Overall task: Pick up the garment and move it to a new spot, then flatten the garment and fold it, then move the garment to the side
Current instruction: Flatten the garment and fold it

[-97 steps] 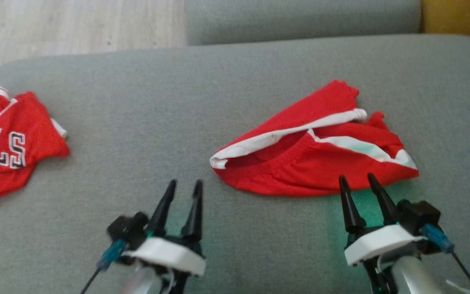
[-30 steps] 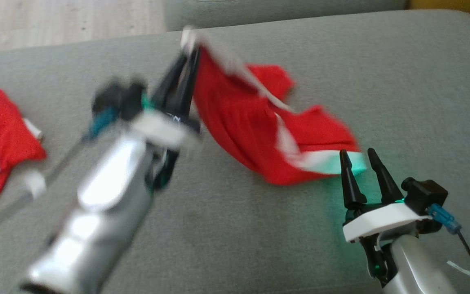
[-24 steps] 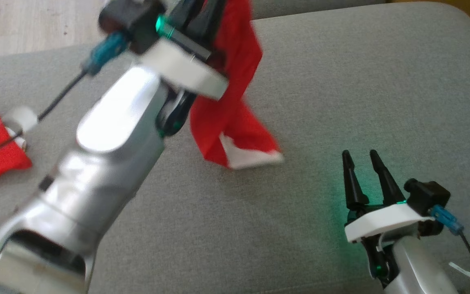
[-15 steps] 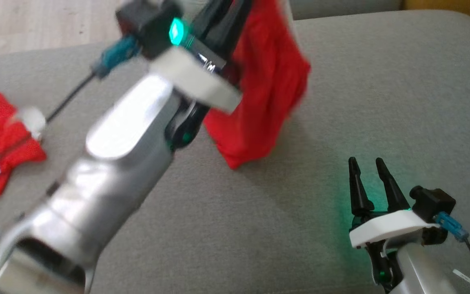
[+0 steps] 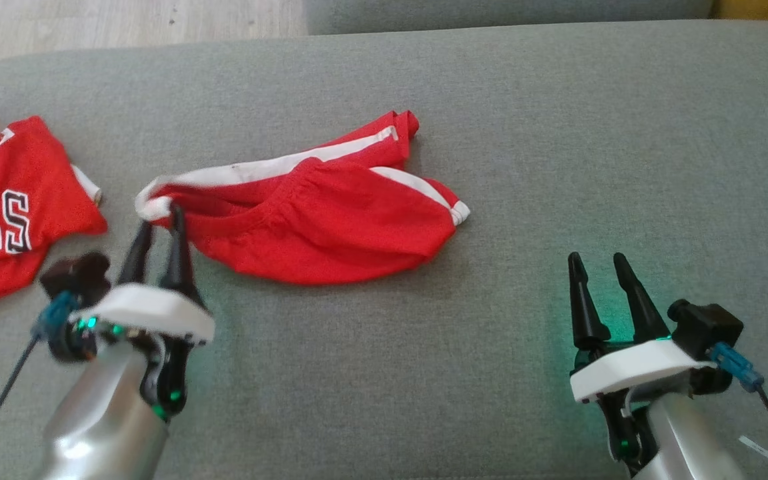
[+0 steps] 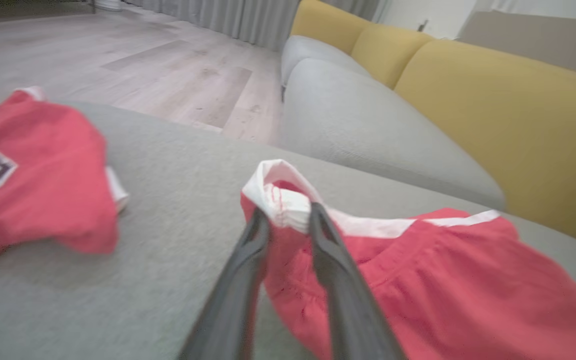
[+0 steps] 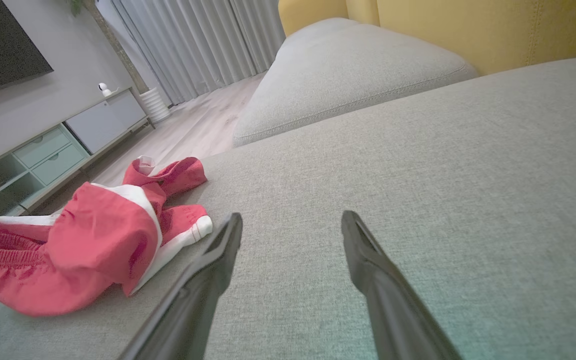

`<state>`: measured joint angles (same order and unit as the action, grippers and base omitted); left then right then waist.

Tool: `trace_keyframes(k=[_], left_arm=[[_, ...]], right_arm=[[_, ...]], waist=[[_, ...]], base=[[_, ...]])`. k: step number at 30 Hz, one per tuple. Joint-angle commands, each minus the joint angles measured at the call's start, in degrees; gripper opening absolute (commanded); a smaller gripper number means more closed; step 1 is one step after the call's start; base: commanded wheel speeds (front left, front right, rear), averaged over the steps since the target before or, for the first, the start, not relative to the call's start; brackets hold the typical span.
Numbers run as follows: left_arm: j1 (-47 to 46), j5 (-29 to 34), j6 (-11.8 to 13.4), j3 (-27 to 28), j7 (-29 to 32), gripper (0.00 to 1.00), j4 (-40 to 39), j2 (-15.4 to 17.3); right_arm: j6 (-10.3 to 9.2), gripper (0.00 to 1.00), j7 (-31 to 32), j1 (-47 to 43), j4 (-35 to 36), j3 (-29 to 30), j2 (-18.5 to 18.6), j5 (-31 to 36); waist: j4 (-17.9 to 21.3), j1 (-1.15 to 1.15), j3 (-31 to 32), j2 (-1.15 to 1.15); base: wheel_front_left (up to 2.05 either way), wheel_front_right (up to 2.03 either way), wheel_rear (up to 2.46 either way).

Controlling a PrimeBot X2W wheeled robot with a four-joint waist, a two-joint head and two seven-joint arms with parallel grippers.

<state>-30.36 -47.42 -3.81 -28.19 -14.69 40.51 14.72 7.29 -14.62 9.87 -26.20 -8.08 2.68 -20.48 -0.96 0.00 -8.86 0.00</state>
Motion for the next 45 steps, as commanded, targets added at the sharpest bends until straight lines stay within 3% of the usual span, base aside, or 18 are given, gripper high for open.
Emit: trace_keyframes(k=[1,7,12,16,27,37,45], left_arm=[[-0.9,1.71,0.8,4.29,-0.3,1.0,-0.93,1.18],[1.62,10.5,3.43,10.85,-0.3,1.0,-5.94,-3.09],[0.99,14.97,0.03,8.86,-0.3,1.0,-7.55,-8.76],[-3.21,12.92,-2.27,4.93,1.35,1.0,-3.06,-11.0],[-15.25,7.77,-3.09,0.77,10.38,1.0,8.88,-11.78],[-19.0,8.06,0.71,-0.11,13.52,1.0,17.32,-11.53],[-18.71,3.97,-1.29,-0.33,17.15,1.0,18.65,-11.78]], right_arm=[[0.2,1.0,-0.38,1.26,1.37,-1.03,0.2,0.73],[0.2,1.0,-0.38,1.23,1.21,-0.76,0.2,1.24],[0.2,1.0,-0.38,1.74,1.19,-1.92,0.2,1.26],[0.2,1.0,-0.38,1.96,0.89,-3.19,0.2,1.48],[0.2,1.0,-0.38,1.93,0.09,-3.68,0.2,2.18],[0.2,1.0,-0.38,0.81,0.13,-2.83,0.2,2.12],[0.2,1.0,-0.38,1.4,-0.11,-4.61,0.2,1.72]], waist=[[-0.15,0.0,-0.08,0.0],[-0.28,0.0,-0.14,0.0],[0.52,0.0,-0.57,0.0],[1.88,0.0,-1.11,0.0],[5.23,0.0,-2.55,0.0],[3.96,0.0,-2.51,0.0],[3.58,0.0,-2.65,0.0]], base=[[0.0,0.0,0.0],[0.0,0.0,0.0],[0.0,0.0,0.0],[0.0,0.0,0.0],[0.0,0.0,0.0],[0.0,0.0,0.0],[0.0,0.0,0.0]])
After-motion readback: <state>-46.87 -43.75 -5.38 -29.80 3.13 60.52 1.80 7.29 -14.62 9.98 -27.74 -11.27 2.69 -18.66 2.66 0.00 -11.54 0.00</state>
